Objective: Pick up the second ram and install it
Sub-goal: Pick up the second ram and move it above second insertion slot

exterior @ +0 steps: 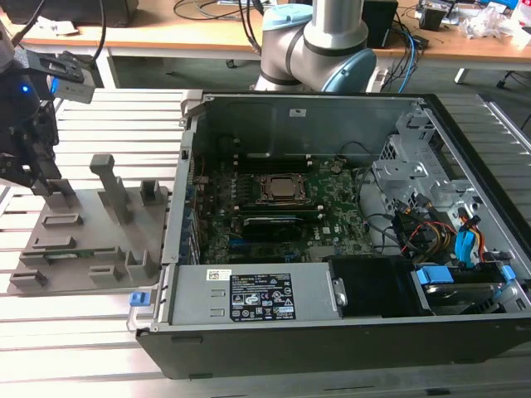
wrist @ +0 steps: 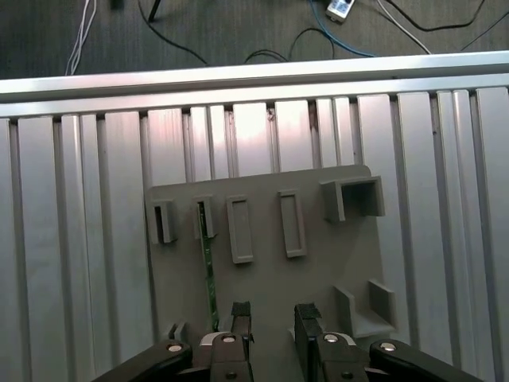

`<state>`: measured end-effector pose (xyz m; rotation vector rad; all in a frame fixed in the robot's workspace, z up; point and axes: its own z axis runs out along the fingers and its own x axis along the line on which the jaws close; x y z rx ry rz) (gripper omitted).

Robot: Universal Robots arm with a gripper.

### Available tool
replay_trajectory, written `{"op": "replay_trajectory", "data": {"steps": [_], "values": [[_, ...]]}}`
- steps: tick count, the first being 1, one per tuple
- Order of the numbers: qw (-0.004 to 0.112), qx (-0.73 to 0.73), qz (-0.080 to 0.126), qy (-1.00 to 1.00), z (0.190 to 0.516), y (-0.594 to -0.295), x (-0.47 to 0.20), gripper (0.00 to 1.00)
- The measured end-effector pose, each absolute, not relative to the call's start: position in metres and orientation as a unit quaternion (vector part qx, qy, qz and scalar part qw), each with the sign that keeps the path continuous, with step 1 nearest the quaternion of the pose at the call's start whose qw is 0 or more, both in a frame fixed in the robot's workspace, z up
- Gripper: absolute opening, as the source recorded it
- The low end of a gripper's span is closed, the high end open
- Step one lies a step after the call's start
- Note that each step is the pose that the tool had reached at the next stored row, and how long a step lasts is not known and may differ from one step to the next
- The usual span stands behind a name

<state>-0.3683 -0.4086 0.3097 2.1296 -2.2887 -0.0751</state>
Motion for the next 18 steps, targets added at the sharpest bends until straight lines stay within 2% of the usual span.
{"op": "replay_trajectory", "data": {"steps": [3, 18], "values": [[0.015, 0.682, -0.016, -0.731, 0.306, -0.409, -0.368, 0.36], [0.015, 0.693, -0.015, -0.721, 0.293, -0.421, -0.365, 0.36]]}}
